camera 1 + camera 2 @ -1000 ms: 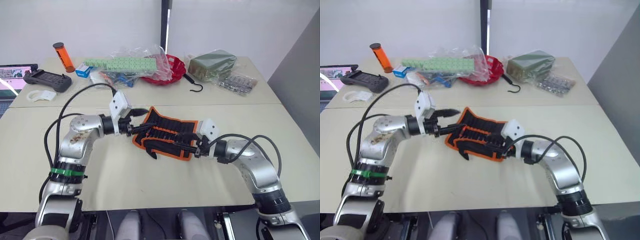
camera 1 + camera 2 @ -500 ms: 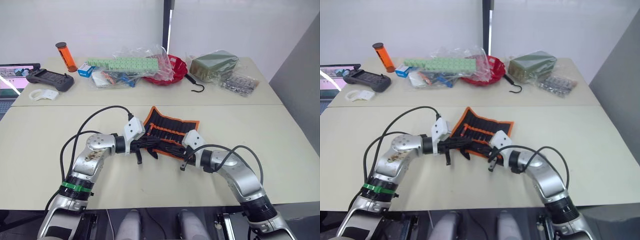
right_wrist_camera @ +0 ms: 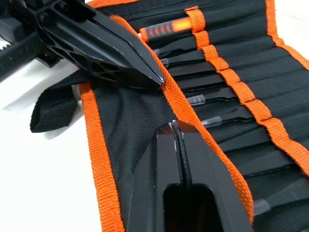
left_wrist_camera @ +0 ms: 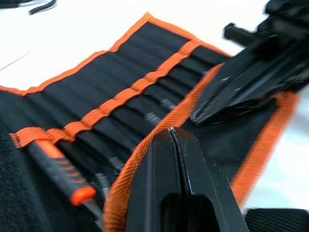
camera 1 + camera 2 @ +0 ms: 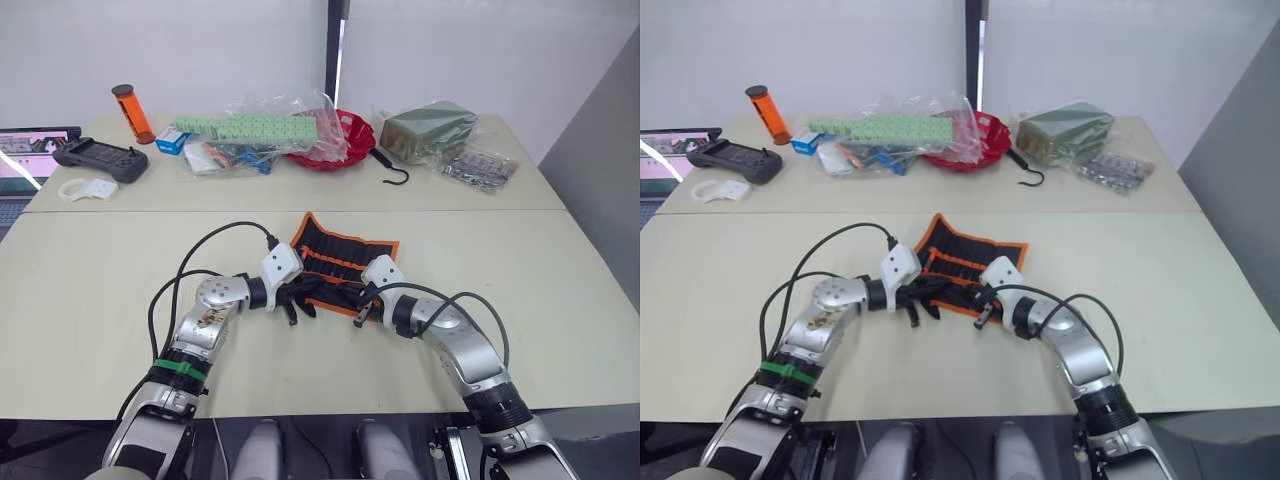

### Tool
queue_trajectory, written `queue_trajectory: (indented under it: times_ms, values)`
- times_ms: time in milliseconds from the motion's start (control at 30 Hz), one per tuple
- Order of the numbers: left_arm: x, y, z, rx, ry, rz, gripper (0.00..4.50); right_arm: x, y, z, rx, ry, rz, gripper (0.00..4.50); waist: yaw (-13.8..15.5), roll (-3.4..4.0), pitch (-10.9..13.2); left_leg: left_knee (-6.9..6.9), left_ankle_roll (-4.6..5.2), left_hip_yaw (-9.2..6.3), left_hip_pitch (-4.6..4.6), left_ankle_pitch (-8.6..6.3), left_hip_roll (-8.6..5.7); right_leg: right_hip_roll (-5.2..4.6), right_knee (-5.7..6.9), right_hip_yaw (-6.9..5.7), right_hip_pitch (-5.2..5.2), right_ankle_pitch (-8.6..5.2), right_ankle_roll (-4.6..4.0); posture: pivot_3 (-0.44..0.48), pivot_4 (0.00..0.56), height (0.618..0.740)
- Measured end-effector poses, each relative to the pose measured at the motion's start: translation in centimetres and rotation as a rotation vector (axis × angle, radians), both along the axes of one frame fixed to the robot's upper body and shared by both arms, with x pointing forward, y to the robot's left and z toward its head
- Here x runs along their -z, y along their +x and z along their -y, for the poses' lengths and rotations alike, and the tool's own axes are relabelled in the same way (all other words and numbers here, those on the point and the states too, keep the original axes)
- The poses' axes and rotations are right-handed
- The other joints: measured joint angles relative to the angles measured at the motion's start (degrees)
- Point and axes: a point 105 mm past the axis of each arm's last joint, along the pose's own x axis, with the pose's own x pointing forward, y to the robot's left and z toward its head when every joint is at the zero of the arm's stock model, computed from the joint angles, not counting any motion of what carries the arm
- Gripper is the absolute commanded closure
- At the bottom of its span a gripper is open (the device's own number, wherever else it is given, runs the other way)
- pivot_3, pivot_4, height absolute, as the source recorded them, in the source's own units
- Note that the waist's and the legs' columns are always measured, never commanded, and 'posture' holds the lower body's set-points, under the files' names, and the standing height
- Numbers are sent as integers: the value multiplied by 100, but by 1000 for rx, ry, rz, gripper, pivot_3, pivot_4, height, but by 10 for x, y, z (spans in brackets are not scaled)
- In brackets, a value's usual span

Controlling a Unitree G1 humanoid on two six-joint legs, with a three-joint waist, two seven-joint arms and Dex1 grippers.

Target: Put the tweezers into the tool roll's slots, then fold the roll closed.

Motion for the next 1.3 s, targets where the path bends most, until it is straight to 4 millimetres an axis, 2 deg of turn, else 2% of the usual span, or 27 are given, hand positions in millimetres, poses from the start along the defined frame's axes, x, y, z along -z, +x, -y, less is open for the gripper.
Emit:
queue_trajectory:
  times_ms: [300,400,533,733,1033,1167,1300]
  values:
    - [8,8,-11,-28,12,81,4463,3,2,3,31,-25,14,4500,3,1,-2,2,3,0,25,3,1,1,3,0,21,0,0,0,150,740]
    - [7,15,-19,-84,-34,40,4463,5,2,3,34,-25,11,4500,-13,1,-2,0,4,0,42,4,2,2,3,0,39,-1,1,0,150,740]
    - [-2,22,-30,-173,-208,-91,4463,5,0,4,36,-22,12,4500,-30,1,-2,1,4,0,39,4,3,3,6,0,36,-1,2,0,150,740]
    - [-24,28,-57,-267,-278,-91,4463,6,0,6,50,-20,12,4500,-5,1,-2,1,4,0,38,4,0,0,1,0,40,-1,2,0,150,740]
    - [-43,1,-38,-103,-306,-71,4463,-5,-5,-2,30,47,19,4500,-17,1,-2,-2,3,0,1,4,2,1,-3,1,2,0,0,0,150,740]
    - [-32,-7,-31,-62,-252,-91,4463,-18,-9,-12,-20,73,44,4500,-24,1,-1,-6,3,0,1,3,2,1,-4,0,1,0,0,0,150,740]
    - [-16,-4,-33,-86,-190,-91,4463,-16,-8,-25,-44,64,42,4500,-20,1,-1,-7,3,0,1,4,2,1,-12,0,1,0,0,0,150,740]
